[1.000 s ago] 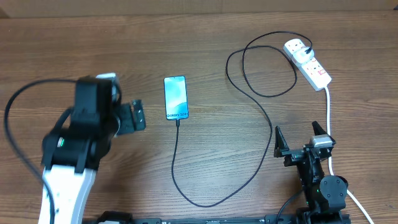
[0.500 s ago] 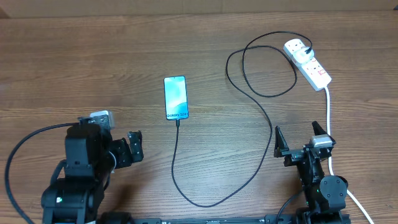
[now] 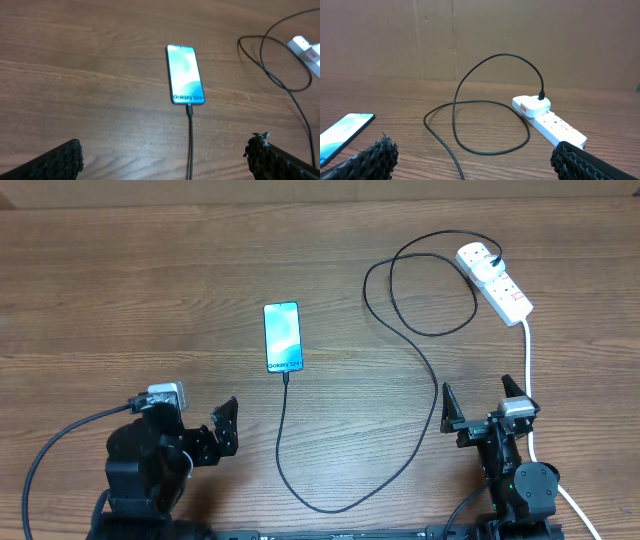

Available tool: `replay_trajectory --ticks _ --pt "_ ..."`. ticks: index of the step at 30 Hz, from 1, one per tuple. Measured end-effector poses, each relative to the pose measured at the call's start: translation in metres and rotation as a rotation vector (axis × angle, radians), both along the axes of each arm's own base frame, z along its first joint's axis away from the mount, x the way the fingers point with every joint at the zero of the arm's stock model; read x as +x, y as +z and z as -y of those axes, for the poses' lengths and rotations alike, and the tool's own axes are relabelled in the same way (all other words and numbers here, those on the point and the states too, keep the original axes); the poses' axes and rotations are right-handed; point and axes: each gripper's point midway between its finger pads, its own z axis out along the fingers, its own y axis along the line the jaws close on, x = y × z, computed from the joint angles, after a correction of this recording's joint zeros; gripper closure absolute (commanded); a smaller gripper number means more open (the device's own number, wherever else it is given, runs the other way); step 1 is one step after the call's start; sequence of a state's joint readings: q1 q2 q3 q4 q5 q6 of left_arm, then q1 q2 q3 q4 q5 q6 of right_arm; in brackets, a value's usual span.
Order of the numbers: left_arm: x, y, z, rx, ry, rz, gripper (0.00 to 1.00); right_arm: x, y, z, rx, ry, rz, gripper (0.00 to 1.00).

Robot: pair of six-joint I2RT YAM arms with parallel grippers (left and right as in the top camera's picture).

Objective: Plug charger to phone and switch on socket

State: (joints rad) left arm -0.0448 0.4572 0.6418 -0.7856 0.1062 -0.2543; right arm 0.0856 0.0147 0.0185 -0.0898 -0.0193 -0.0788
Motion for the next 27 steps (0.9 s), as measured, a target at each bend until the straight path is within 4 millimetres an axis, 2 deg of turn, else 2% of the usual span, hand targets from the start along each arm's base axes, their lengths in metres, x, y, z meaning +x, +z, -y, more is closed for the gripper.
replay_trajectory --ticks 7,16,21,27 --pt "0.007 -0.022 0.002 -0.01 -0.011 0.06 0.0 0.0 0.0 0.0 0.0 0.0 0.0 0.0" --pt "0.013 -0.022 0.009 -0.035 -0.046 0.283 0.0 0.0 0.0 0.0 0.0 0.0 0.0 0.0" --pt "0.014 -0.03 0.01 -0.039 -0.051 0.333 0.0 0.0 0.0 0.0 0.0 0.0 0.0 0.0" --pt "0.015 -0.032 0.011 -0.041 -0.055 0.393 0.0 0.0 0.0 0.0 0.0 0.0 0.0 0.0"
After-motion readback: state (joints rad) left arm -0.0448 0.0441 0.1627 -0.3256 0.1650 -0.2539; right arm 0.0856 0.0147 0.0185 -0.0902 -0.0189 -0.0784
